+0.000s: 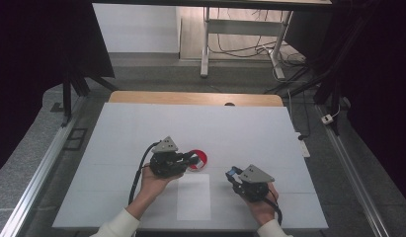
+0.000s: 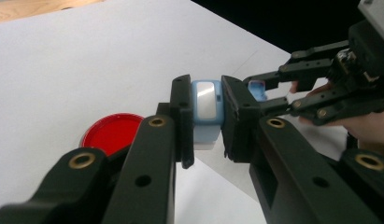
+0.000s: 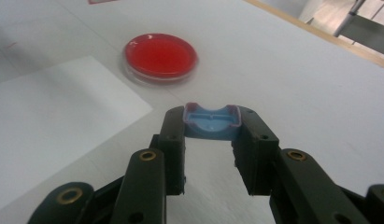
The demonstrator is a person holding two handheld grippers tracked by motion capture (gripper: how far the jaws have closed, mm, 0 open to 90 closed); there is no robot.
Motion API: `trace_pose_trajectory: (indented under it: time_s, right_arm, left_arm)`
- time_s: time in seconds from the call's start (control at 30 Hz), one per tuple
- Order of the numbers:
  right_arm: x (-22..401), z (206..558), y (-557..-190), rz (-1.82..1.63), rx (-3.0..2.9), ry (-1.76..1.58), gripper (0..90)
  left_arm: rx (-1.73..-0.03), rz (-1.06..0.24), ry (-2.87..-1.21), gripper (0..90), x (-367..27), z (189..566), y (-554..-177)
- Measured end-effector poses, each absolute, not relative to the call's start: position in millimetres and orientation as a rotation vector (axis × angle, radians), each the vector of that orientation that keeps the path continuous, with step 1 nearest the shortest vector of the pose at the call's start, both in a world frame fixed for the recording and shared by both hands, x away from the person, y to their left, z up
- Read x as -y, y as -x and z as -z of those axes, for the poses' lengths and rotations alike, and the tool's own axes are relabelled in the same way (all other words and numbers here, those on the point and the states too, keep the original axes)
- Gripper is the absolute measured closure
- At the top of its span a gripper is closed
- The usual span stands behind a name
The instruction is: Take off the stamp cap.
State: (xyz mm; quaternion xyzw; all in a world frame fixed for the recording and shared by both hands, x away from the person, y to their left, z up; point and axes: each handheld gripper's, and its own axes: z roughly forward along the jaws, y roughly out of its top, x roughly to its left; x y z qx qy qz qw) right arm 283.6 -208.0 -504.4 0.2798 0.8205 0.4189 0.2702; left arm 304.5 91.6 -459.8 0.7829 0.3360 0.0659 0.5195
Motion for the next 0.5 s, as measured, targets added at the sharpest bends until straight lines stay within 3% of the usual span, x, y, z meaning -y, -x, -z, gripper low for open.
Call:
trace_pose_trajectory:
  time_s: [0.5]
  right_arm:
    - [267.1,500.1,-267.7,-1.097,-2.122,-0.84,65.0]
  left_arm:
    - [-0.797,-0.174,-1.871,75.8,-93.6,454.8,-303.0]
